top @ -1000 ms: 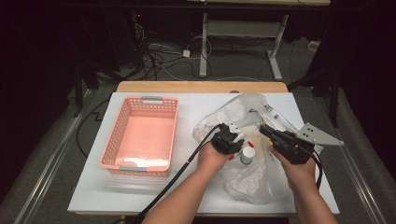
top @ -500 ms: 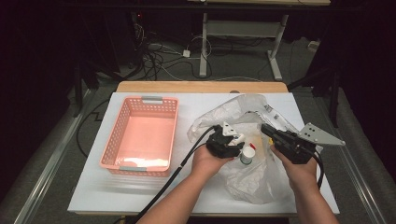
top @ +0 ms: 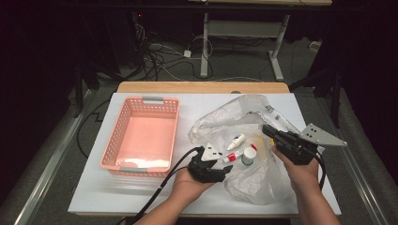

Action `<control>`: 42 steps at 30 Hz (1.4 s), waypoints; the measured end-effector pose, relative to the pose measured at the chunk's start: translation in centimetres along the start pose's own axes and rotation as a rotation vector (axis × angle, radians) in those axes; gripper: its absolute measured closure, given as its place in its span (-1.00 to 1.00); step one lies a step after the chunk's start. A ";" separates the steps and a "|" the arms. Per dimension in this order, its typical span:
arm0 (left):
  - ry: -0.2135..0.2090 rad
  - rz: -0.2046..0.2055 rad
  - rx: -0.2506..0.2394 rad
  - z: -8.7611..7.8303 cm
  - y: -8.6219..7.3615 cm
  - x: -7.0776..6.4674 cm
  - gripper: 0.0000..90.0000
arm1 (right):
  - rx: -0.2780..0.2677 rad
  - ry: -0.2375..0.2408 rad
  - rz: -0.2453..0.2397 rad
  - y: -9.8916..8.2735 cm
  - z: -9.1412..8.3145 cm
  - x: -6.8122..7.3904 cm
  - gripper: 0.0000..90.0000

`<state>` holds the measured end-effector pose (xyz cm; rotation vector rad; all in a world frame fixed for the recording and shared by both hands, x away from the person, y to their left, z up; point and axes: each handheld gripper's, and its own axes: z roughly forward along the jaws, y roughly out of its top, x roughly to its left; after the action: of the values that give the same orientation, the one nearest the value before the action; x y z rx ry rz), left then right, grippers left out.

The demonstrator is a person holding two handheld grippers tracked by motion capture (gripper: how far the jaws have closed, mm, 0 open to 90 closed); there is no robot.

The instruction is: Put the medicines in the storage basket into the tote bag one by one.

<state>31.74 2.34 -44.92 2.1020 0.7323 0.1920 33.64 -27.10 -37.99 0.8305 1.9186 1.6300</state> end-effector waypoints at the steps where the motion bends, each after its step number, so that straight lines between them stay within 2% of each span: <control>1: 0.004 -0.001 0.003 -0.3 -0.3 0.0 -0.08 | -0.001 -0.001 -0.001 0.0 0.0 0.0 1.00; 5: 0.025 -0.012 0.009 -1.2 -1.5 0.1 -0.17 | -0.002 -0.003 -0.001 0.0 0.0 0.1 1.00; 8: 0.043 -0.007 0.007 -1.3 -2.2 0.2 -0.21 | 0.006 -0.001 -0.007 -0.1 0.1 0.2 1.00; 10: 0.049 -0.017 0.029 -1.0 -2.7 0.5 -0.29 | 0.007 0.002 -0.003 -0.2 0.3 0.2 1.00; 14: 0.095 -0.011 0.096 -0.4 -3.4 0.9 -0.43 | 0.013 0.003 -0.003 -0.2 0.4 0.2 1.00; 17: 0.119 -0.017 0.123 -0.1 -3.6 1.3 -0.47 | 0.009 0.002 0.000 -0.2 0.3 0.2 1.00; 20: 0.099 -0.039 0.137 0.3 -3.6 1.7 -0.51 | 0.010 0.003 -0.003 -0.2 0.2 0.2 1.00; 22: 0.107 -0.042 0.145 0.8 -3.5 1.8 -0.52 | 0.009 0.002 -0.010 -0.1 0.2 0.3 1.00; 25: 0.106 -0.052 0.159 1.4 -3.4 2.0 -0.52 | 0.008 0.003 -0.009 -0.1 0.2 0.4 1.00; 28: 0.120 -0.031 0.170 1.7 -3.2 1.8 -0.50 | 0.011 0.001 -0.009 -0.1 0.2 0.5 1.00; 33: 0.124 -0.037 0.162 1.8 -3.2 1.7 -0.39 | 0.011 0.001 -0.007 -0.1 0.1 0.6 1.00; 35: 0.120 -0.029 0.162 1.8 -3.2 1.6 -0.32 | 0.014 0.000 -0.010 -0.2 0.1 0.6 1.00; 37: 0.125 -0.040 0.156 1.9 -3.1 1.5 -0.28 | 0.018 -0.001 -0.012 -0.2 0.2 0.5 1.00; 39: 0.121 -0.026 0.157 1.9 -3.1 1.4 -0.21 | 0.017 0.001 -0.009 -0.3 0.3 0.6 1.00; 42: 0.123 -0.044 0.151 2.1 -3.1 1.2 -0.10 | 0.022 0.004 -0.014 -0.3 0.4 0.7 1.00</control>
<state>32.17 2.92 -48.73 2.2300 0.8895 0.2508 33.45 -26.35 -38.33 0.8214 1.9438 1.6068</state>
